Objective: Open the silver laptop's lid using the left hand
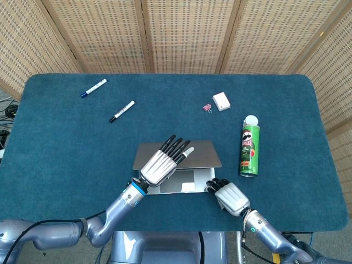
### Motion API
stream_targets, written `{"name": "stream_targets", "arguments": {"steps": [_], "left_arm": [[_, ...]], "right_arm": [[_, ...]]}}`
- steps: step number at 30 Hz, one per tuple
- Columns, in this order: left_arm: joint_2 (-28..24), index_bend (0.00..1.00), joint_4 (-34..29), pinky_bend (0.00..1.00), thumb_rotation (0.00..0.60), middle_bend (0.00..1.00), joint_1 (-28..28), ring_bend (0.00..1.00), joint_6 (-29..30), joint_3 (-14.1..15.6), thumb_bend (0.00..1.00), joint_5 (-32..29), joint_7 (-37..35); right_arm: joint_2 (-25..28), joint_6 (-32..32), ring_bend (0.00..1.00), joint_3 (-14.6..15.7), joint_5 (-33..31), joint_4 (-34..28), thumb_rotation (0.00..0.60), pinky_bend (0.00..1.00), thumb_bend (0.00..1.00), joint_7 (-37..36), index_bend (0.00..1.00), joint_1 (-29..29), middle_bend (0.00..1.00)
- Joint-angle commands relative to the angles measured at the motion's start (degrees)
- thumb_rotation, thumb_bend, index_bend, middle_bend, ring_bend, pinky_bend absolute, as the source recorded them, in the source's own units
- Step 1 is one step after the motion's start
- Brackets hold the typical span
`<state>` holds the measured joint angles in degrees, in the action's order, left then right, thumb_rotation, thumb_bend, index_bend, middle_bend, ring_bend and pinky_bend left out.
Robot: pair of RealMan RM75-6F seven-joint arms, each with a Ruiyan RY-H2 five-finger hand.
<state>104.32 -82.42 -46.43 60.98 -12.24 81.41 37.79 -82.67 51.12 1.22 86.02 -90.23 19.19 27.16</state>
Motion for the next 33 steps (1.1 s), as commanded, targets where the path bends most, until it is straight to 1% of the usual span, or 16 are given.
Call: {"name": "stream_targets", "arguments": {"steps": [1, 6, 13, 21, 25, 30, 33], "left_arm": [[-0.6, 0.0, -0.2, 0.0, 0.6, 0.0, -0.1, 0.0, 0.3, -0.2, 0.52, 0.1, 0.2], [-2.1, 0.0, -0.4, 0.0, 0.6, 0.0, -0.3, 0.0, 1.0, -1.0, 0.52, -0.1, 0.7], [-4.4, 0.0, 0.5, 0.0, 0.6, 0.0, -0.6, 0.0, 1.8, -3.3, 0.52, -2.1, 0.6], [-5.7, 0.0, 4.1, 0.0, 0.6, 0.0, -1.2, 0.0, 2.7, -5.7, 0.52, -4.5, -0.6], [-5.7, 0.0, 6.9, 0.0, 0.6, 0.0, -2.0, 0.0, 1.9, -7.2, 0.52, -7.3, -1.3], [-5.0, 0.0, 10.6, 0.0, 0.6, 0.0, -3.3, 0.0, 1.7, -8.3, 0.52, -8.9, -2.1], [-5.1, 0.0, 12.1, 0.0, 0.6, 0.0, -4.2, 0.0, 0.1, -9.1, 0.52, -10.9, -2.7]], "right_arm": [[0.1, 0.0, 0.13, 0.2, -0.1, 0.1, 0.6, 0.23, 0.97, 0.0, 0.21, 0.1, 0.16], [0.2, 0.2, 0.13, 0.4, -0.3, 0.1, 0.6, 0.23, 0.97, -0.4, 0.21, 0.3, 0.16], [0.4, 0.0, 0.13, 0.7, -1.0, 0.2, 0.6, 0.23, 0.97, -0.5, 0.21, 0.7, 0.17], [0.5, 0.4, 0.13, 0.9, -1.6, -0.1, 0.6, 0.23, 0.96, 0.3, 0.21, 1.0, 0.19], [0.6, 0.3, 0.13, 1.1, -1.6, -0.3, 0.6, 0.23, 0.96, 1.0, 0.21, 1.4, 0.19], [0.9, 0.4, 0.13, 1.1, -2.2, -0.5, 0.6, 0.23, 0.97, 1.3, 0.21, 1.6, 0.19], [1.2, 0.3, 0.13, 1.1, -2.4, -0.6, 0.6, 0.23, 0.97, 1.3, 0.21, 1.8, 0.19]]}}
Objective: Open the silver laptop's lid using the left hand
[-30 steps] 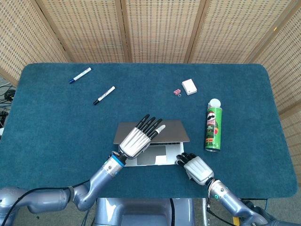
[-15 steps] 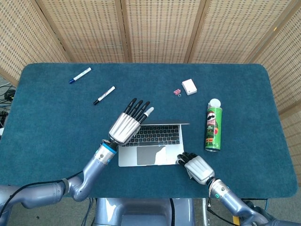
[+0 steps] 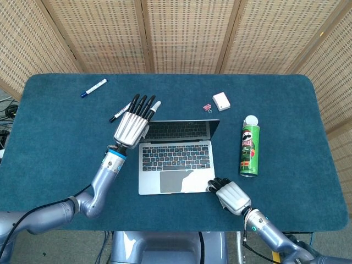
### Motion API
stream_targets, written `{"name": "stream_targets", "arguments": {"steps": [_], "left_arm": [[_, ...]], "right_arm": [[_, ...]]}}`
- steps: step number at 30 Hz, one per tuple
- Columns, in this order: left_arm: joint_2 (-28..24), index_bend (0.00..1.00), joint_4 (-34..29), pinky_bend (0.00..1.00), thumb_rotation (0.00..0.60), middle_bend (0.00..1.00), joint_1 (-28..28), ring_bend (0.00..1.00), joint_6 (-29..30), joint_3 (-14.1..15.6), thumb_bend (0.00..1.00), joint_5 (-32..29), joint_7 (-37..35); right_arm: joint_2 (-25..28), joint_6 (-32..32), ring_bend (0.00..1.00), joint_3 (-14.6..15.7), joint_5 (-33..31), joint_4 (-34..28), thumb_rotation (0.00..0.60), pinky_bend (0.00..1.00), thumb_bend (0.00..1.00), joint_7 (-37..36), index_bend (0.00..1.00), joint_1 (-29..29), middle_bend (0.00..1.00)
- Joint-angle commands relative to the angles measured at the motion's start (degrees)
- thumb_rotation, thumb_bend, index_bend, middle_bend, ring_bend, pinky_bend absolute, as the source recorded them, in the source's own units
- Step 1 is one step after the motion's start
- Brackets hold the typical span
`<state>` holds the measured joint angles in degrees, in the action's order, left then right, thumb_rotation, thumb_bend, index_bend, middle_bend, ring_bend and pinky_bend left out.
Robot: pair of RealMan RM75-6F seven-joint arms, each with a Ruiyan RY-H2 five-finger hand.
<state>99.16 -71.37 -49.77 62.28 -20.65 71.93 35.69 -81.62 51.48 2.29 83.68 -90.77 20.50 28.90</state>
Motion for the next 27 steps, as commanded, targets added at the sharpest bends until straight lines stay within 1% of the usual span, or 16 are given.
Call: {"name": "stream_targets", "arguments": {"steps": [1, 9, 20, 27], "left_arm": [[0.0, 0.0, 1.2, 0.0, 0.6, 0.0, -1.1, 0.0, -1.5, -0.8, 0.52, -1.7, -0.8], [0.4, 0.0, 5.5, 0.0, 0.6, 0.0, -3.5, 0.0, -3.5, -1.0, 0.5, -3.0, -3.4], [3.5, 0.0, 10.6, 0.0, 0.6, 0.0, -5.8, 0.0, -4.1, -0.4, 0.5, -3.9, -7.1], [3.7, 0.0, 11.5, 0.0, 0.6, 0.0, -6.0, 0.0, -3.7, 0.1, 0.5, -4.3, -6.8]], "right_arm": [[0.2, -0.1, 0.13, 0.0, -0.1, -0.1, 0.6, 0.23, 0.97, 0.0, 0.21, 0.1, 0.19], [0.6, -0.4, 0.13, 0.0, -1.0, -0.3, 0.6, 0.23, 0.97, -0.1, 0.21, 0.7, 0.19], [0.2, -0.4, 0.13, 0.0, -2.2, -0.3, 0.6, 0.23, 0.97, 0.5, 0.21, 1.1, 0.19], [0.3, -0.2, 0.13, 0.2, -2.3, -0.3, 0.6, 0.23, 0.97, 0.4, 0.21, 1.1, 0.19]]}}
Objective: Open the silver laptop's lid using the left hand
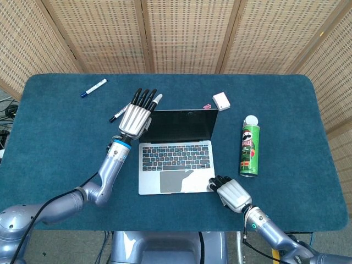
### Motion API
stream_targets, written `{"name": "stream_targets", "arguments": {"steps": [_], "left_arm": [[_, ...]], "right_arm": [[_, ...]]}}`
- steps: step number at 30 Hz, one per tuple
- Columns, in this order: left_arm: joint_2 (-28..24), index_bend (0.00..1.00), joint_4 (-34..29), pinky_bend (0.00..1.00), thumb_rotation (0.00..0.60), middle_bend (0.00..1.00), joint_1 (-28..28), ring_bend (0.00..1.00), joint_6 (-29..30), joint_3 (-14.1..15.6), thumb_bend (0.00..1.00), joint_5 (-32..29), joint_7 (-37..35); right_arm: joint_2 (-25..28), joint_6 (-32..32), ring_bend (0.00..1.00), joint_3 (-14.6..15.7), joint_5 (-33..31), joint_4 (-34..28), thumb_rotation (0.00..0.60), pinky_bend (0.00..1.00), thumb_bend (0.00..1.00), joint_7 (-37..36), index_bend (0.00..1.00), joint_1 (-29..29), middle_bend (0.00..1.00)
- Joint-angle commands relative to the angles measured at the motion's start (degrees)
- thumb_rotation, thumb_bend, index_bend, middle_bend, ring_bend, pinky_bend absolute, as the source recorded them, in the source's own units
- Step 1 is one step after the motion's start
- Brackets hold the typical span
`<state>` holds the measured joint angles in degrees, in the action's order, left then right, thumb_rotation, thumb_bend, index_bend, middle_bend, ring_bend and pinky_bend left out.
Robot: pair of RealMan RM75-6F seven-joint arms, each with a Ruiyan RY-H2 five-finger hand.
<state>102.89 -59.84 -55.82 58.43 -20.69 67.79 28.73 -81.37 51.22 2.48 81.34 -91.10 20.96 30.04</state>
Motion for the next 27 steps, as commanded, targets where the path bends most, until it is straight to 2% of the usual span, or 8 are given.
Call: {"name": "stream_targets", "arguments": {"steps": [1, 7, 13, 20, 22, 25, 27], "left_arm": [[-0.2, 0.0, -0.2, 0.0, 0.6, 0.0, 0.1, 0.0, 0.3, 0.2, 0.5, -0.2, 0.4], [-3.9, 0.0, -5.5, 0.0, 0.6, 0.0, 1.4, 0.0, 3.5, 0.3, 0.5, 1.0, 0.5], [-11.7, 0.0, -16.3, 0.0, 0.6, 0.0, 3.9, 0.0, 6.4, 0.8, 0.5, 3.2, 1.8], [-24.3, 0.0, -31.7, 0.0, 0.6, 0.0, 8.9, 0.0, 11.7, 1.0, 0.47, 6.7, 2.0], [-28.1, 0.0, -35.9, 0.0, 0.6, 0.0, 11.2, 0.0, 13.1, 1.2, 0.43, 6.7, 1.1], [-30.7, 0.0, -38.8, 0.0, 0.6, 0.0, 14.0, 0.0, 15.6, 1.5, 0.41, 6.2, 0.0], [-32.3, 0.0, -41.6, 0.0, 0.6, 0.0, 18.0, 0.0, 19.3, 2.6, 0.41, 5.6, -2.1]], "right_arm": [[0.1, 0.2, 0.13, 0.1, 0.1, 0.0, 0.6, 0.23, 0.97, 0.0, 0.21, 0.0, 0.19], [0.5, 1.8, 0.13, 0.0, 0.7, -0.7, 0.6, 0.23, 0.97, -0.5, 0.21, -0.4, 0.19], [1.9, 6.1, 0.13, -0.7, 3.1, -2.6, 0.6, 0.23, 0.97, -1.2, 0.21, -1.2, 0.19], [7.4, 13.4, 0.13, -2.9, 6.0, -8.6, 0.6, 0.23, 0.97, -4.1, 0.21, -2.9, 0.19], [9.3, 15.9, 0.13, -3.3, 7.0, -9.4, 0.6, 0.23, 0.95, -5.6, 0.21, -3.8, 0.19], [10.5, 18.8, 0.13, -3.9, 7.5, -9.3, 0.6, 0.23, 0.89, -7.3, 0.21, -5.0, 0.19], [11.0, 22.6, 0.13, -4.9, 7.3, -8.0, 0.6, 0.23, 0.84, -9.6, 0.21, -6.6, 0.19]]}}
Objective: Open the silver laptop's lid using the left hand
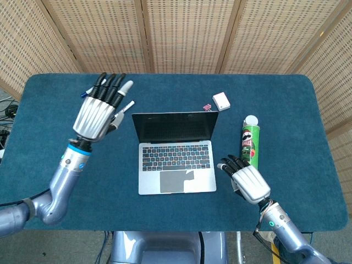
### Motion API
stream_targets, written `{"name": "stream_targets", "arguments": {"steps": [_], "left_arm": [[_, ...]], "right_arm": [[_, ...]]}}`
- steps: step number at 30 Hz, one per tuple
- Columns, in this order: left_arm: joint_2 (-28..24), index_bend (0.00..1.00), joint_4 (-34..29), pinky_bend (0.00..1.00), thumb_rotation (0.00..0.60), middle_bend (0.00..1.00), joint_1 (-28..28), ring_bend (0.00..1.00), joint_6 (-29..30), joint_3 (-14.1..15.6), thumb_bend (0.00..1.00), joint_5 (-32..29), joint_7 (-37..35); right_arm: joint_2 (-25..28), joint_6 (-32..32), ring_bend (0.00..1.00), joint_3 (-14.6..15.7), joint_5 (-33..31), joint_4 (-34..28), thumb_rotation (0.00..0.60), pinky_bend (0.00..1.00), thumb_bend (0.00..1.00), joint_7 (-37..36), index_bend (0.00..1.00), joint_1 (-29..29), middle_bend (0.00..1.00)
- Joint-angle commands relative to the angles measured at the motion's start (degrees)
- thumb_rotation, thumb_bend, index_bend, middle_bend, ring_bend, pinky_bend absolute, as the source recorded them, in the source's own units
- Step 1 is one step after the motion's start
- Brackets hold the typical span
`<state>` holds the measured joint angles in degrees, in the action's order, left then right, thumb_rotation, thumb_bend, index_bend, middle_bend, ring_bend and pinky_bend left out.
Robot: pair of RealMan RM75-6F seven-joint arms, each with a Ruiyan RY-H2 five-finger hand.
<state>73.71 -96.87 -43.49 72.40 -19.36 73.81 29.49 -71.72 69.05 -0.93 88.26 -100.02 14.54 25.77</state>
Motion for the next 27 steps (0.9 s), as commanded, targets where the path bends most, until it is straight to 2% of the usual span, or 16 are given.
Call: {"name": "stream_targets", "arguments": {"steps": [1, 2, 5, 8, 10, 13, 15, 17, 22, 27], "left_arm": [[-3.6, 0.0, -5.3, 0.0, 0.6, 0.0, 7.0, 0.0, 6.6, 1.9, 0.41, 0.0, -3.8], [-4.2, 0.0, -5.8, 0.0, 0.6, 0.0, 8.7, 0.0, 8.1, 2.7, 0.4, 0.4, -5.1], [-7.1, 0.0, -7.5, 0.0, 0.6, 0.0, 15.8, 0.0, 13.1, 6.8, 0.4, 1.7, -11.1], [-9.5, 0.0, -9.0, 0.0, 0.6, 0.0, 21.0, 0.0, 15.3, 10.1, 0.4, 1.9, -16.5], [-10.9, 0.0, -8.7, 0.0, 0.6, 0.0, 24.0, 0.0, 16.3, 12.3, 0.4, 2.8, -19.8], [-10.3, 0.0, -5.9, 0.0, 0.6, 0.0, 28.4, 0.0, 19.3, 15.1, 0.38, 4.4, -24.3], [-9.2, 0.0, -3.7, 0.0, 0.6, 0.0, 31.2, 0.0, 20.6, 17.6, 0.3, 5.8, -27.5], [-8.1, 0.0, -2.0, 0.0, 0.6, 0.0, 33.9, 0.0, 21.9, 19.6, 0.2, 6.7, -29.2], [-7.9, 0.0, -1.5, 0.0, 0.6, 0.0, 35.9, 0.0, 22.8, 20.8, 0.02, 8.0, -29.6], [-7.6, 0.0, -1.3, 0.0, 0.6, 0.0, 37.7, 0.0, 23.9, 21.8, 0.0, 10.0, -27.0]], "right_arm": [[1.2, 6.1, 0.12, -1.9, 0.4, 1.7, 0.6, 0.23, 0.79, -4.0, 0.21, -2.9, 0.18], [0.9, 7.4, 0.12, -2.2, 0.5, 2.6, 0.6, 0.23, 0.74, -4.8, 0.21, -3.4, 0.17], [-1.2, 13.7, 0.08, -4.3, 0.2, 8.5, 0.6, 0.23, 0.47, -8.6, 0.21, -5.9, 0.14], [-2.0, 16.4, 0.05, -4.8, 0.1, 13.0, 0.6, 0.19, 0.23, -11.0, 0.21, -7.3, 0.11], [-2.5, 17.7, 0.01, -4.8, 0.0, 15.4, 0.6, 0.13, 0.13, -12.4, 0.2, -8.3, 0.07], [-3.0, 19.2, 0.0, -4.1, 0.7, 17.4, 0.6, 0.07, 0.05, -14.3, 0.14, -9.6, 0.01], [-2.6, 21.1, 0.0, -3.3, 1.3, 16.6, 0.6, 0.04, 0.01, -14.6, 0.1, -11.3, 0.0], [-0.8, 23.3, 0.0, -1.7, 2.6, 13.0, 0.6, 0.0, 0.0, -14.5, 0.06, -13.5, 0.0], [1.1, 26.2, 0.0, -0.3, 5.2, 9.1, 0.6, 0.0, 0.0, -13.3, 0.02, -15.7, 0.0], [1.2, 28.0, 0.0, 0.1, 6.4, 7.4, 0.6, 0.0, 0.0, -9.7, 0.02, -17.5, 0.0]]}}
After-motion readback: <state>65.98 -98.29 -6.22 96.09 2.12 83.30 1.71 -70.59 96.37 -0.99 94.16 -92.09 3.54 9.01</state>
